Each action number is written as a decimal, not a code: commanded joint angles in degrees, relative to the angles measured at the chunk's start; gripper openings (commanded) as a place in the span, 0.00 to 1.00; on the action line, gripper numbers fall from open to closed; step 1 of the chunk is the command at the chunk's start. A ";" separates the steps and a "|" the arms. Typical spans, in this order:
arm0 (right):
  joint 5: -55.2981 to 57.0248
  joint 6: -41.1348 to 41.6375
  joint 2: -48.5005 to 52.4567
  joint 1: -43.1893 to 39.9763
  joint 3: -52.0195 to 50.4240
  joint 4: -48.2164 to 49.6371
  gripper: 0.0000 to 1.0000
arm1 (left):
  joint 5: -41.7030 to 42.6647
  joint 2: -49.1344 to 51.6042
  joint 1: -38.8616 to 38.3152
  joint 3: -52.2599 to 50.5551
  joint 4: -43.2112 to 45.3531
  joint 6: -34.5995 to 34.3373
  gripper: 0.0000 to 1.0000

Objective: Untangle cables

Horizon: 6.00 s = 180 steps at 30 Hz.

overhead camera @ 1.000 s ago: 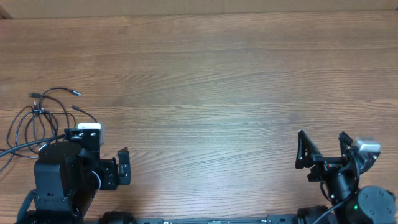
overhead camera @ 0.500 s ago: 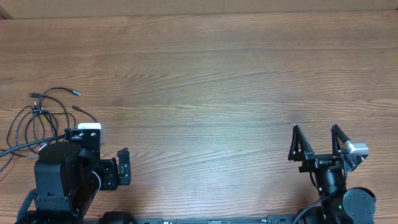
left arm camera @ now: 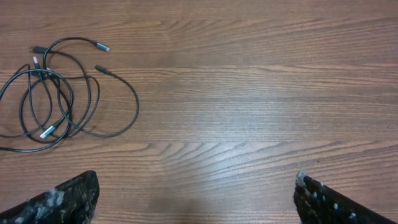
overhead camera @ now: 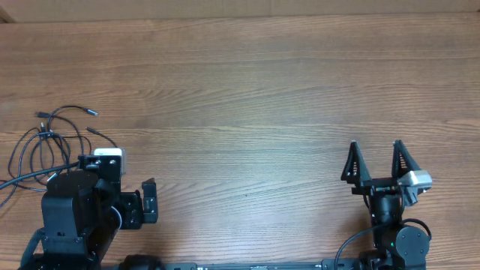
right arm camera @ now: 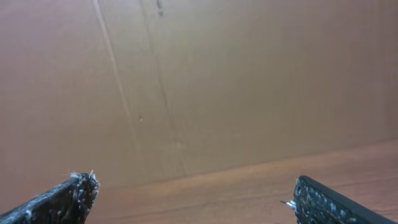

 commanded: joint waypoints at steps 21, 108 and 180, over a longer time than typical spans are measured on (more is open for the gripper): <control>-0.55 -0.11 -0.59 -1.31 -0.59 -15.30 1.00 | -0.72 -0.15 -0.04 -0.39 0.20 0.66 1.00; -6.19 -15.43 -0.57 -2.71 -0.59 -15.65 1.00 | -0.68 -1.42 2.60 -1.95 0.07 0.66 1.00; -6.19 -15.43 -0.57 -2.71 -0.59 -15.65 1.00 | 6.97 -41.20 4.07 -71.10 73.33 7.85 1.00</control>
